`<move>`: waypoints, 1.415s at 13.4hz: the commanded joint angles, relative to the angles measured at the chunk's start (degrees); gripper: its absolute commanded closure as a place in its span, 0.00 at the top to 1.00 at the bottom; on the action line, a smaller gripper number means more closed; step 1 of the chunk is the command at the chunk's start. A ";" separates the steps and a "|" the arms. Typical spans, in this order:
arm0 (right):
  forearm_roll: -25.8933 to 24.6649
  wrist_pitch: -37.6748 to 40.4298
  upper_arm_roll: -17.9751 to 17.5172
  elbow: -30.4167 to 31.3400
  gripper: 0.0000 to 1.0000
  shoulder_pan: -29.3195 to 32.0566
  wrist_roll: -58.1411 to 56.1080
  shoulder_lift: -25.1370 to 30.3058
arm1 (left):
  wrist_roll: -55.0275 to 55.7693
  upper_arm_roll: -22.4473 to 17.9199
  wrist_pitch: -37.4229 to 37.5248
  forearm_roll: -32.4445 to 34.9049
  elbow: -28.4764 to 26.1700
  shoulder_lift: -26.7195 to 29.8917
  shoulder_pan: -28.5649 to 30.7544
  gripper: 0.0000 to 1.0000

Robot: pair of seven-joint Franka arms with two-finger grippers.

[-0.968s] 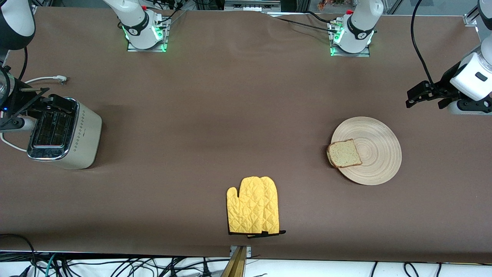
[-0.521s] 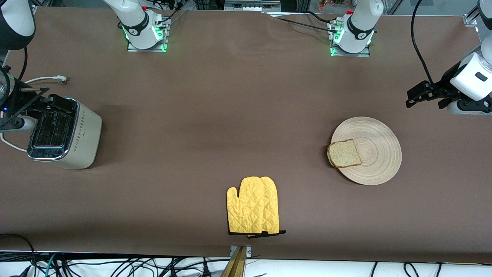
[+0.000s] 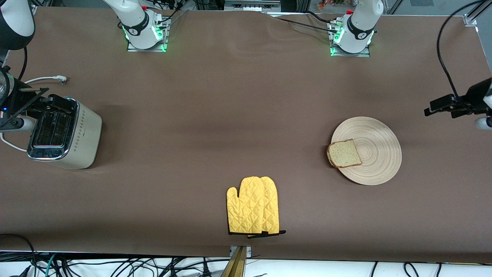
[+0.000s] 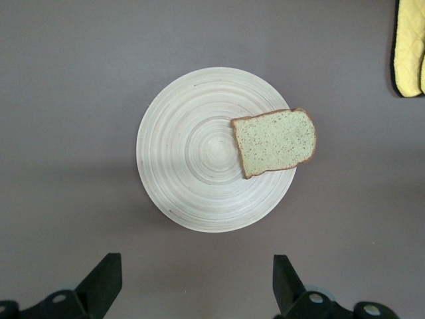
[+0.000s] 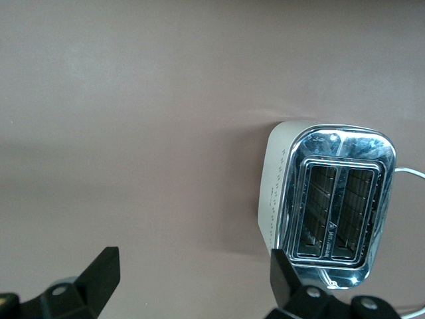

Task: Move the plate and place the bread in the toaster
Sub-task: 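Reach the left gripper to the wooden plate rim and grip it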

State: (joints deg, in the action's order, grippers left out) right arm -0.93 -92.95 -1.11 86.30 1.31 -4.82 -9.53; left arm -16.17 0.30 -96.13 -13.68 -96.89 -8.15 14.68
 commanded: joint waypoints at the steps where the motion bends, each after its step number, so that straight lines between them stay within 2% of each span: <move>1: -0.48 0.40 -0.03 -1.30 1.00 0.09 0.51 -0.58 | -10.25 0.49 0.24 -10.72 2.32 -9.48 7.09 1.00; 3: -0.48 0.40 -0.03 -1.30 1.00 0.09 0.51 -0.49 | -15.62 0.49 -1.07 -13.21 6.51 -18.17 9.65 1.00; 5: -0.48 0.40 -0.03 -1.30 1.00 0.09 0.43 -0.49 | -20.89 0.49 -1.07 -18.98 9.34 -25.47 13.25 1.00; 9: -0.48 0.40 -0.03 -1.30 1.00 0.09 0.43 -0.58 | -23.64 0.49 -0.99 -25.06 9.09 -32.96 14.85 1.00; 13: -0.48 0.31 0.06 -1.30 1.00 0.53 0.34 -0.49 | -23.64 0.58 -1.07 -29.82 8.82 -38.15 14.41 0.99; 16: -0.39 0.31 -0.03 -1.30 1.00 0.88 0.16 -0.58 | -23.55 0.58 -1.16 -29.91 9.17 -40.88 14.32 0.82; 17: -0.30 0.40 -0.03 -1.30 1.00 0.88 0.16 -0.58 | -23.64 0.58 -1.16 -29.91 9.18 -41.32 14.41 0.74; 19: -0.21 0.40 -0.03 -1.30 1.00 0.80 0.42 -0.58 | -23.90 0.58 -0.81 -29.30 9.18 -41.33 14.58 0.21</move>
State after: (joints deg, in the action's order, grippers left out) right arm -0.93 -92.95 -0.84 86.24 1.90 -4.82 -9.58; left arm -38.93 1.03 -98.48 -42.01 -89.66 -48.55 29.04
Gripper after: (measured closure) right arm 0.000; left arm 0.366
